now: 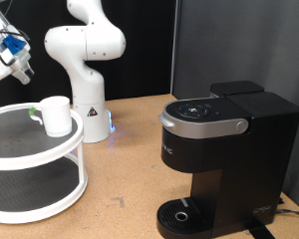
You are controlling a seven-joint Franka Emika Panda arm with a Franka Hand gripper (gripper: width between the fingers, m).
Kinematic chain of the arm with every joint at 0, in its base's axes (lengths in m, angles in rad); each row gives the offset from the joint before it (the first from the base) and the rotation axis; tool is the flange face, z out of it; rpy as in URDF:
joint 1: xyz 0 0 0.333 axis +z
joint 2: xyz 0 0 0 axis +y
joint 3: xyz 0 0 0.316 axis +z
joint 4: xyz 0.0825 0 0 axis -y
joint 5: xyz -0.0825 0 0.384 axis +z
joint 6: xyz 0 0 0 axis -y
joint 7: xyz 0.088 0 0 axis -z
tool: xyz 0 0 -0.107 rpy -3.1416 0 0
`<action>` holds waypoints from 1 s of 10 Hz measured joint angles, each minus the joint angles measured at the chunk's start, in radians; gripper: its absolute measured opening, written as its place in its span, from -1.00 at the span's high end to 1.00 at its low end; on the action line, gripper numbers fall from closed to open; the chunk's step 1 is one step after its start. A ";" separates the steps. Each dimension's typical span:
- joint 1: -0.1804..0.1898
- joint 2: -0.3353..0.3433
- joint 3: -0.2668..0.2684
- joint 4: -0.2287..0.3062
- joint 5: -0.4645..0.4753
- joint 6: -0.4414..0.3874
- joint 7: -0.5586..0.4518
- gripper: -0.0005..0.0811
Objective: Make a cup of coffee with the keurig machine
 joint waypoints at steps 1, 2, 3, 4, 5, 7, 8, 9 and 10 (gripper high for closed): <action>-0.001 -0.002 -0.007 -0.016 -0.001 0.014 -0.014 0.27; -0.003 -0.003 -0.012 -0.033 -0.001 0.032 -0.028 -0.06; -0.004 -0.003 -0.018 -0.053 -0.001 0.054 -0.039 -0.06; -0.004 -0.003 -0.024 -0.070 -0.003 0.070 -0.048 -0.57; -0.004 -0.002 -0.031 -0.088 -0.007 0.086 -0.061 -0.57; -0.004 0.005 -0.041 -0.126 -0.024 0.131 -0.087 -0.95; -0.004 0.012 -0.047 -0.141 -0.030 0.151 -0.102 -0.95; -0.004 0.019 -0.054 -0.155 -0.033 0.172 -0.113 -0.97; -0.004 0.024 -0.059 -0.167 -0.034 0.193 -0.122 -0.97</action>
